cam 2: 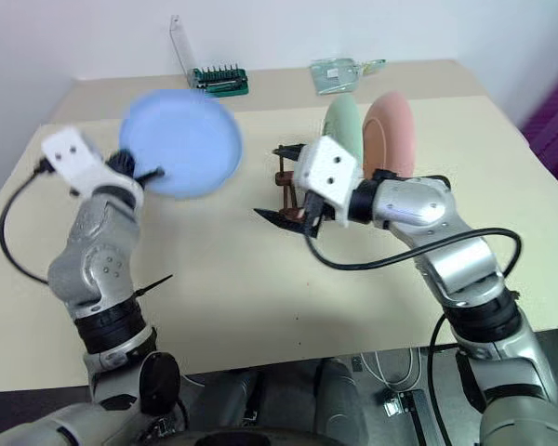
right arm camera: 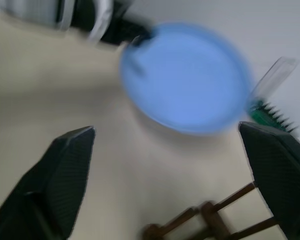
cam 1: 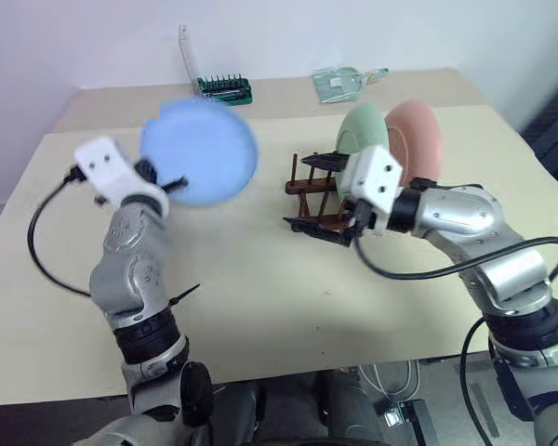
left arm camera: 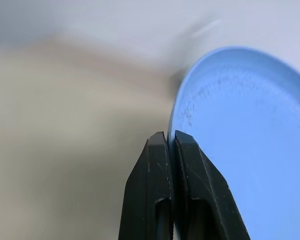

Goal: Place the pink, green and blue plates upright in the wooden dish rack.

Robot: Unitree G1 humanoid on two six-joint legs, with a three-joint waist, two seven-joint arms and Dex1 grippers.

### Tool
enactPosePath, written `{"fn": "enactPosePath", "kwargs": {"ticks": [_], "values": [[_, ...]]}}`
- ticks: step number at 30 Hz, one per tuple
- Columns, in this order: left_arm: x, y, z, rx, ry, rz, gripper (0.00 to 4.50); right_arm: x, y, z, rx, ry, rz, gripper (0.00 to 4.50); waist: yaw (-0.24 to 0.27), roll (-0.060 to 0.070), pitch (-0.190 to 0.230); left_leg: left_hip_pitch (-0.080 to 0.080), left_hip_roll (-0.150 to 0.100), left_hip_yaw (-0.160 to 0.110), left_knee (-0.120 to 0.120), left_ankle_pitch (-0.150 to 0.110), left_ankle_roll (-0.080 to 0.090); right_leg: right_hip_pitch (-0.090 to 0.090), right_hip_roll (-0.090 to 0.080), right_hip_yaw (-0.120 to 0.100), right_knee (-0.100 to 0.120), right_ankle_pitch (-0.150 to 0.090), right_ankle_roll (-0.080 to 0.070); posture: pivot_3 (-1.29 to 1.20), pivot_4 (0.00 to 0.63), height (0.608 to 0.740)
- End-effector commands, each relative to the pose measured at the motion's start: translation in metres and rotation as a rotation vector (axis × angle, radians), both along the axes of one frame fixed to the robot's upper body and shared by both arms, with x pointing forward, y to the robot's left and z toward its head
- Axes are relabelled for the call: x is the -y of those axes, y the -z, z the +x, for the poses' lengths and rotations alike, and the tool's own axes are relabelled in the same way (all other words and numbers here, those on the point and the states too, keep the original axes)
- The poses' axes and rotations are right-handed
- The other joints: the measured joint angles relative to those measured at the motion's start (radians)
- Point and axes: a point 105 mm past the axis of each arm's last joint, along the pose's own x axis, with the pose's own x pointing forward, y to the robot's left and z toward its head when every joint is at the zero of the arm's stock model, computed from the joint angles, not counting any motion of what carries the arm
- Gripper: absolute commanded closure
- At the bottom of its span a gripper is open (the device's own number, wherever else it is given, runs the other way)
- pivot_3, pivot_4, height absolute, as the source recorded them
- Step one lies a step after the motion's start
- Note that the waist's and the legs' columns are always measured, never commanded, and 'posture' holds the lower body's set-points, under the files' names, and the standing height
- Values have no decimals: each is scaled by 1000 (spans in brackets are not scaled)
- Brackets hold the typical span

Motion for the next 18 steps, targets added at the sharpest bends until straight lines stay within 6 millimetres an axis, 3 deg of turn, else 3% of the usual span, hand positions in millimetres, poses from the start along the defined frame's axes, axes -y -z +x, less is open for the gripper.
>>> {"fn": "enactPosePath", "kwargs": {"ticks": [1, 7, 8, 10, 15, 17, 18], "values": [[26, -30, -9, 131, 118, 55, 4500, -10, 1, 10, 198, 8, -130, 31, -1, 0, 0, 0, 0, 0, 0, 0, 0, 0, 0, 0, 0, 0, 0, 0, 150, 740], [51, -42, -15, 178, 258, 63, 4500, -10, -4, 37, 416, 82, -222, 31, 1, 0, 0, 0, 0, 0, 0, 0, 0, 0, 0, 0, 0, 0, 0, 0, 150, 740], [53, -43, -16, 180, 269, 65, 4500, -11, -6, 39, 442, 88, -229, 258, 1, 0, 0, 0, 0, 0, 0, 0, 0, 0, 0, 0, 0, 0, 0, 0, 150, 740], [54, -44, -18, 186, 282, 65, 4500, -11, -6, 41, 460, 88, -234, 805, 1, 0, 0, 0, 0, 0, 0, 0, 0, 0, 0, 0, 0, 0, 0, 0, 150, 740], [57, -43, -20, 174, 297, 65, 4500, -7, 2, 45, 509, 96, -299, 3412, 2, 0, 0, 0, 0, 0, 0, 0, 0, 0, 1, 0, 0, 0, 0, 0, 150, 740], [57, -42, -21, 170, 301, 62, 4500, -6, 4, 46, 517, 102, -307, 4302, 2, 0, 0, 0, 0, 0, 0, 0, 0, 0, 1, 0, 0, 0, 0, 0, 150, 740], [59, -44, -22, 181, 326, 24, 4199, -5, 6, 46, 524, 106, -316, 4473, 2, 0, 0, 0, 0, 0, 0, 0, 0, 0, 1, 0, 0, 0, 0, 0, 150, 740]]}}
